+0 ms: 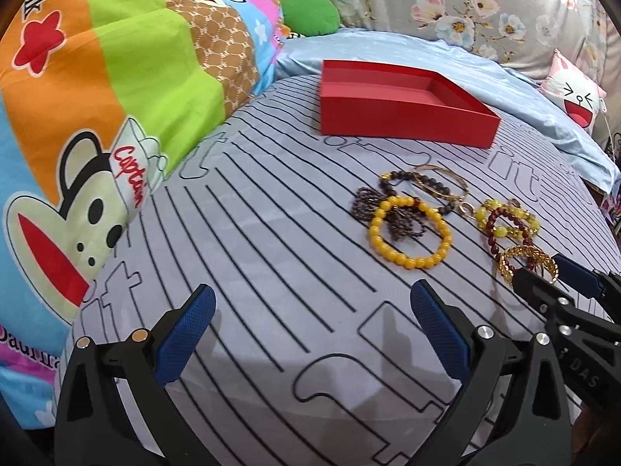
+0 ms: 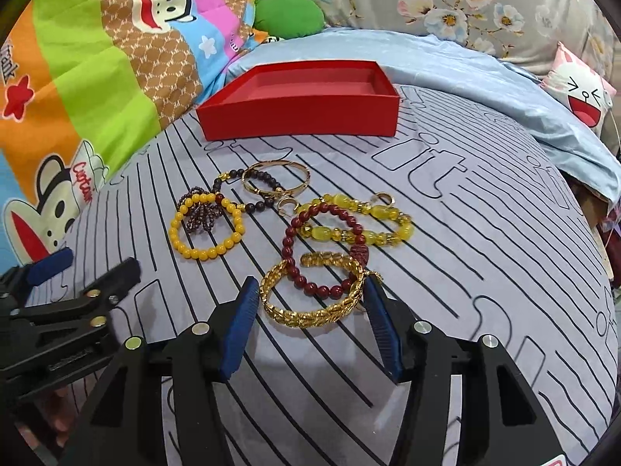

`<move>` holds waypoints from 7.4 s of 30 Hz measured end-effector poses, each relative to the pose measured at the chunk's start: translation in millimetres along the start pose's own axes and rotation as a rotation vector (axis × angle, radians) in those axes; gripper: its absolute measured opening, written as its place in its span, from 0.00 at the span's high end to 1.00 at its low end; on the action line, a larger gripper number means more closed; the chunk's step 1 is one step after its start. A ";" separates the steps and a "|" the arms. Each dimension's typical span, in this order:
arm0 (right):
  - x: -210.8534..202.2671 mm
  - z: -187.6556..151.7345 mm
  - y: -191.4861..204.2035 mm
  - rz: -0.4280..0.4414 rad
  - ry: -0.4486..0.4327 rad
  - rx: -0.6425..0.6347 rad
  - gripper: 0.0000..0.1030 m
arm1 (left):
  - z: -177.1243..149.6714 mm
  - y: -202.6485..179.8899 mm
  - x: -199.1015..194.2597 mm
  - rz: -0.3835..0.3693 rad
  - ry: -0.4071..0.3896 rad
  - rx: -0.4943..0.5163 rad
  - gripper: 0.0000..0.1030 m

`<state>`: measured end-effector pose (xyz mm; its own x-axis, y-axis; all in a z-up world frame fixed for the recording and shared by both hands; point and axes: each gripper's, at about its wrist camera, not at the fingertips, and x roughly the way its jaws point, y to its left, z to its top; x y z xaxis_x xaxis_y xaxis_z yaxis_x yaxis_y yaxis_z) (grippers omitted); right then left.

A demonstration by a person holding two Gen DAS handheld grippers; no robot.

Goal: Organize jewelry
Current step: 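Move the right gripper toward the gold twisted bangle, then grasp the gold bangle with the right gripper while the left grasps the yellow bead bracelet, then carry both bracelets into the red tray and open both grippers, then withdraw both tools from the tray back over the remaining bracelets, then grasp the dark red bead bracelet with the right gripper while the left grasps the purple beads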

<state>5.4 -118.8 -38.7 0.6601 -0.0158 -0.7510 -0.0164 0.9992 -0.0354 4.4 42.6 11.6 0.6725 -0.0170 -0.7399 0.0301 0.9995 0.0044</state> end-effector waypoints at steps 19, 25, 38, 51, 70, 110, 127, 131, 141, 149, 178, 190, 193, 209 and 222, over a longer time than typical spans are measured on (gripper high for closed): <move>21.0 -5.6 5.1 -0.038 0.065 -0.037 0.39 | -1.2 -4.3 8.5 0.005 0.020 -0.006 0.07; 19.9 -4.4 4.1 -0.039 0.055 -0.038 0.46 | 1.4 -2.3 7.6 0.006 0.012 -0.006 0.07; -5.9 3.4 -25.1 -0.022 -0.002 0.039 0.46 | 21.3 -16.3 20.3 -0.046 0.004 -0.016 0.07; -2.5 3.0 -48.4 -0.021 0.003 0.082 0.46 | 28.3 -27.3 43.7 -0.110 0.051 -0.015 0.37; 0.3 4.9 -43.9 0.015 0.003 0.085 0.46 | 32.0 -39.8 30.5 -0.208 0.013 0.025 0.93; 108.2 247.7 -35.4 0.101 -0.085 -0.051 0.46 | 262.9 -71.4 73.7 -0.343 -0.145 0.099 0.93; 233.5 305.8 -40.4 0.062 0.089 -0.076 0.45 | 316.9 -69.9 201.7 -0.275 -0.009 0.064 0.93; 233.8 306.2 -37.3 0.046 0.079 -0.092 0.41 | 317.5 -66.5 208.6 -0.263 0.000 0.055 0.83; 174.6 286.6 -49.4 0.063 -0.009 -0.057 0.35 | 294.9 -48.0 169.4 -0.200 -0.076 0.028 0.54; 107.8 250.3 -46.0 0.055 -0.074 -0.083 0.34 | 254.3 -41.6 116.0 -0.207 -0.105 0.030 0.54; 14.5 20.2 -36.3 0.054 0.035 -0.002 0.34 | 33.9 -36.9 19.4 -0.128 -0.051 0.066 0.47; 20.3 8.0 -40.2 0.047 0.048 0.033 0.35 | 14.9 -32.0 13.4 -0.148 -0.038 0.004 0.47; 25.2 13.1 -39.2 0.056 0.047 0.037 0.38 | 14.6 -33.0 13.3 -0.154 -0.033 -0.001 0.47; 52.0 23.7 -28.9 0.071 0.078 0.022 0.79 | 13.8 -30.1 19.9 -0.162 -0.002 -0.022 0.47; 44.3 21.8 -30.0 0.098 0.064 0.038 0.88 | 20.1 -28.1 26.6 -0.148 0.011 -0.046 0.47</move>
<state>51.4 -148.7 -56.6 0.6073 0.0814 -0.7903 -0.0497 0.9967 0.0645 36.3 13.5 5.3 0.6551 -0.1644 -0.7375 0.0940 0.9862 -0.1363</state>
